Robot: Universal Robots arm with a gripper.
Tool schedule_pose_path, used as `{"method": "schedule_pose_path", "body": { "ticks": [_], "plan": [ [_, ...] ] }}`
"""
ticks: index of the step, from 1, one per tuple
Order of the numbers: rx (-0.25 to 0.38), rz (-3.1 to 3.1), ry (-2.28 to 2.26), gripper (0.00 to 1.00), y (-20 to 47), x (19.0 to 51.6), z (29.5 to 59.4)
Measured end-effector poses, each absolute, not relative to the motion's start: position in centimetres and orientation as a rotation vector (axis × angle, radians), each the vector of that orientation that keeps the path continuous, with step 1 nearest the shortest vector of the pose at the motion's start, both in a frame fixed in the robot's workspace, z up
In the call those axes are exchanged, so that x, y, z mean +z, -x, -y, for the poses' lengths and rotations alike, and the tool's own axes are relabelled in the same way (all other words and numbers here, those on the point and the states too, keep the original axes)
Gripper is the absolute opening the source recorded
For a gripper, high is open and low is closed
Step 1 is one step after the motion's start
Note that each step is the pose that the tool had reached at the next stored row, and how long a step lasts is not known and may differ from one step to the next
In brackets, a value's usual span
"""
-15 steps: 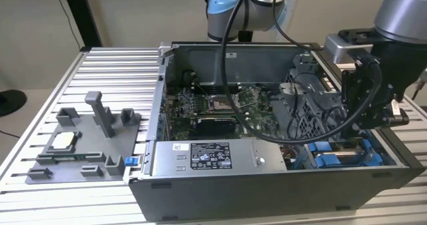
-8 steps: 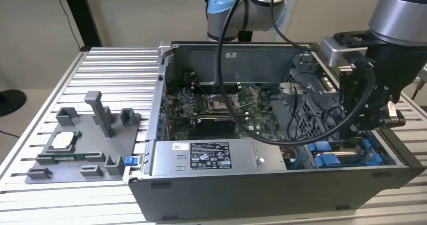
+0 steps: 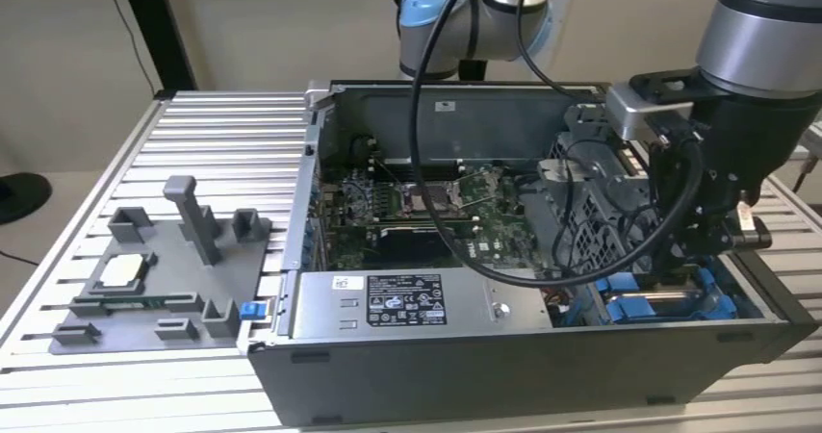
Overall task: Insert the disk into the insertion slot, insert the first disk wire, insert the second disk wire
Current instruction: 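Insert the second disk wire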
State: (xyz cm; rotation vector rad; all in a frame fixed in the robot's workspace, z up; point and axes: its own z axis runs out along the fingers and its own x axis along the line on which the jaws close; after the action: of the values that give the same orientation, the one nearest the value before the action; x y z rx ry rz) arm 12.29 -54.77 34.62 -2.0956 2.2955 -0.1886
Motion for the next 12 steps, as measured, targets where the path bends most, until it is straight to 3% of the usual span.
{"method": "schedule_pose_path", "body": {
  "ticks": [12],
  "plan": [
    [-0.194, -2.289, 2.088, 0.00, -12.15, 34.39, 54.91]
  ]
}}
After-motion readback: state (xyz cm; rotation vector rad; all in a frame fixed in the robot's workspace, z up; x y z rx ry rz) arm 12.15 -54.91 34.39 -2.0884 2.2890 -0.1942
